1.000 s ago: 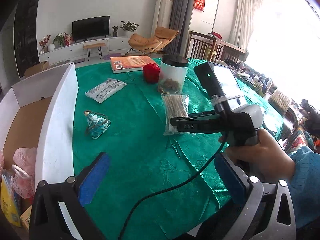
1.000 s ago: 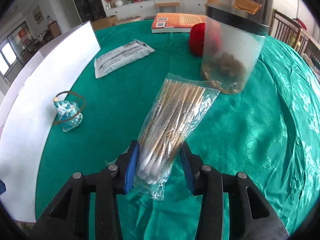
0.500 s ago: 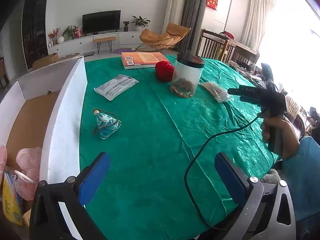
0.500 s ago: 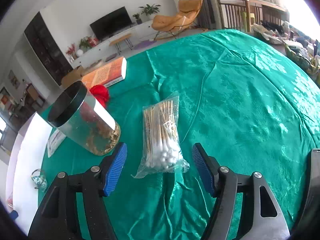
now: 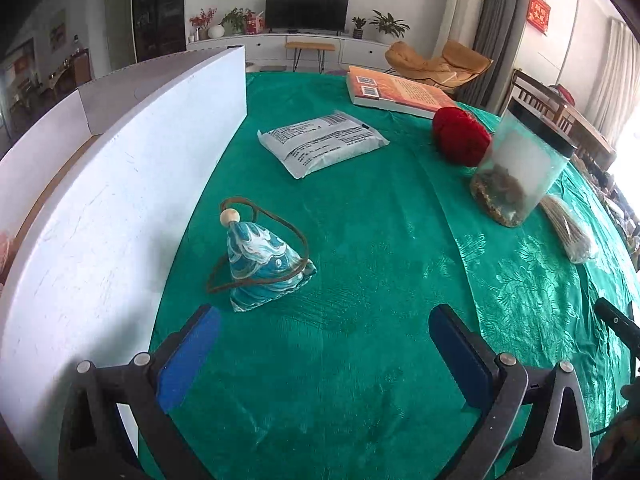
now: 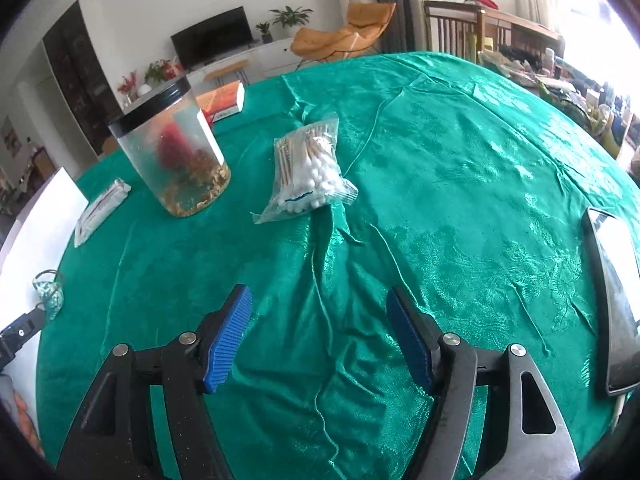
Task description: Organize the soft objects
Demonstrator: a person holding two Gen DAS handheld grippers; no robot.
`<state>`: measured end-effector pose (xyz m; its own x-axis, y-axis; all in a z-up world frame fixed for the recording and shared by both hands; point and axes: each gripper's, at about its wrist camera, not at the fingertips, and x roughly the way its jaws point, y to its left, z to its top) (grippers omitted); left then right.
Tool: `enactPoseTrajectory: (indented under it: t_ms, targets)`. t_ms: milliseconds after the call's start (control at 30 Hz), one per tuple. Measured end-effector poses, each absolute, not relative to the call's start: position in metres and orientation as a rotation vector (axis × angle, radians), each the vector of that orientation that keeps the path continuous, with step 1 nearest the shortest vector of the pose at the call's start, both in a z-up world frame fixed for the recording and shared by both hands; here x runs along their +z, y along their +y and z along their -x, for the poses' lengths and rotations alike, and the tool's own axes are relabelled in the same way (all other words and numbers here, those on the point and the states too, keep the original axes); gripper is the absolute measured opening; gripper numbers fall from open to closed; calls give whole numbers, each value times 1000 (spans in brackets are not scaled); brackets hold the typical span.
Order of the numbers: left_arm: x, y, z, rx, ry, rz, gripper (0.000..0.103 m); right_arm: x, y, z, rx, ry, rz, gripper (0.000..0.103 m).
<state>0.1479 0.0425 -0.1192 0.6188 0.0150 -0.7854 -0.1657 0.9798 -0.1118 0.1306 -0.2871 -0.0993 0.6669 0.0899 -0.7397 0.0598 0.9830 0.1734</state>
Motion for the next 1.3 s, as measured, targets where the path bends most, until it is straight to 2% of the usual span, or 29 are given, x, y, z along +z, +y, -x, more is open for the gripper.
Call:
enactPoseTrajectory:
  t_ms: [167, 400, 467, 600, 833, 1300]
  targets:
    - [-134, 57, -167, 175, 918, 220, 102, -100, -289, -126, 17, 836, -208, 73]
    - [-140, 43, -194, 165, 955, 97, 103, -108, -300, -130, -11, 875, -257, 73]
    - [-140, 43, -194, 155, 952, 94, 103, -109, -298, -131, -1, 879, -250, 79]
    - [-139, 42, -192, 143, 949, 89, 103, -111, -285, -135, -17, 901, -168, 83]
    - [-139, 42, -191, 142, 949, 89, 103, -116, -268, -138, -51, 933, -42, 86]
    - [-138, 26, -194, 58, 954, 49, 103, -116, -268, -138, -48, 935, -32, 89]
